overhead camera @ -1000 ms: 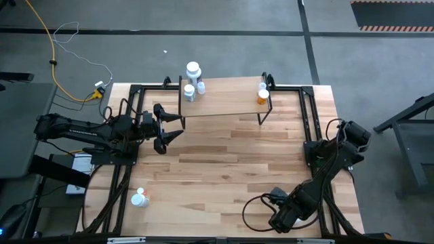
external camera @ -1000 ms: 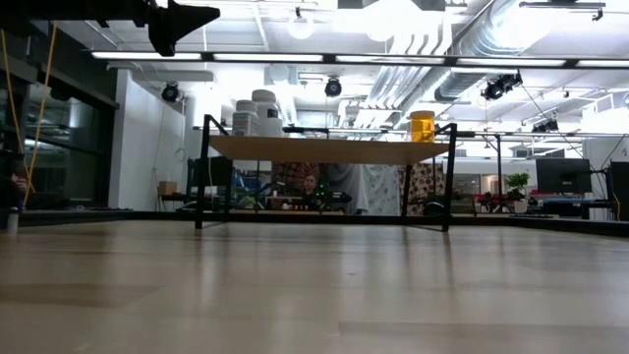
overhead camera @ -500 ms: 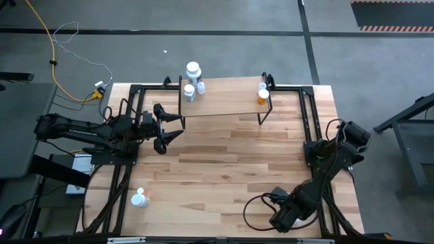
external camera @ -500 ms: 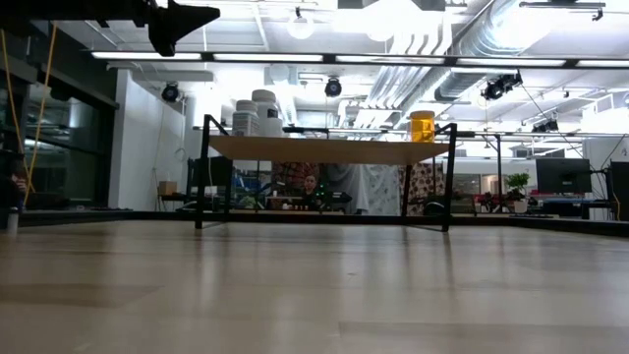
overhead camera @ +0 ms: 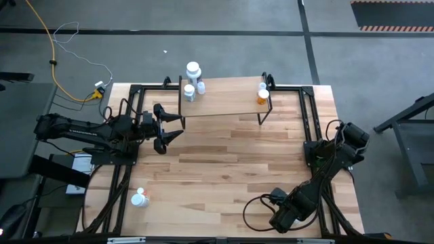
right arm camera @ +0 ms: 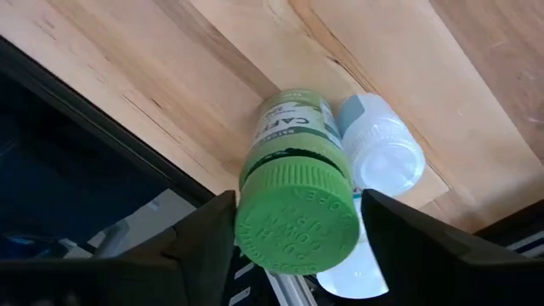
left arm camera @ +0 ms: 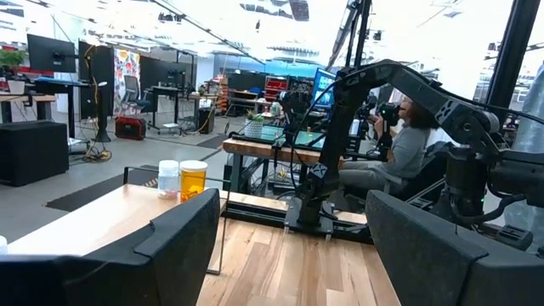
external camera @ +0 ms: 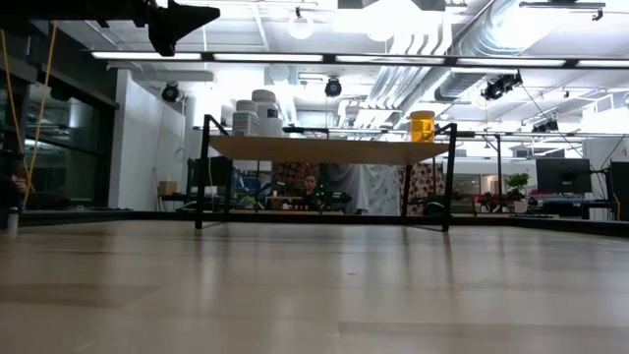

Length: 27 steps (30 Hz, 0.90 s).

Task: Pick and place medicine bottles onto shelf by color
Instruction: Put the green pill bottle on the shelf

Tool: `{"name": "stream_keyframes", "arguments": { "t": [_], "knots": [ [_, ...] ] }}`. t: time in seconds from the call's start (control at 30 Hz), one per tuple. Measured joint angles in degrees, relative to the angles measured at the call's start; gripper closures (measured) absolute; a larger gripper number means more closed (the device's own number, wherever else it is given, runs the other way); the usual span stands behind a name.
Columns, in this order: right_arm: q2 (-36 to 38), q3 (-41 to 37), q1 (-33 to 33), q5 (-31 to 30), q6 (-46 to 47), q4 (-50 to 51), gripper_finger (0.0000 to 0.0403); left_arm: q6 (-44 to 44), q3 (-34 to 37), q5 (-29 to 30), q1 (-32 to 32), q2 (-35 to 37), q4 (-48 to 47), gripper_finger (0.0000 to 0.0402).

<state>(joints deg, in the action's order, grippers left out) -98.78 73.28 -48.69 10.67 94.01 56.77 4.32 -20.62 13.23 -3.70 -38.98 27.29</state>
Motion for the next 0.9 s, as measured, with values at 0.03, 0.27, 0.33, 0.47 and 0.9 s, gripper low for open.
{"name": "stream_keyframes", "arguments": {
  "t": [0.03,0.27,0.33,0.47,0.9],
  "knots": [
    [0.00,0.00,0.04,-0.02,-0.17,0.00,0.0177,0.00,0.00,0.00,0.00,0.00,-0.02,0.0115],
    [0.09,0.09,1.75,0.38,-5.65,0.27,0.0227,0.00,0.00,0.00,-0.01,0.00,-0.02,0.0115],
    [0.09,0.51,2.59,-0.11,-8.29,0.55,0.0227,0.00,0.00,0.00,-0.02,0.00,0.00,0.0115],
    [0.04,3.01,4.38,-1.78,-15.13,1.93,0.0217,0.00,0.00,0.00,-0.02,0.00,-0.01,0.0115],
    [0.04,25.20,17.36,-21.74,-50.92,12.96,0.0223,1.09,0.00,-0.20,0.00,0.00,-0.02,0.0115]
  ]
}}
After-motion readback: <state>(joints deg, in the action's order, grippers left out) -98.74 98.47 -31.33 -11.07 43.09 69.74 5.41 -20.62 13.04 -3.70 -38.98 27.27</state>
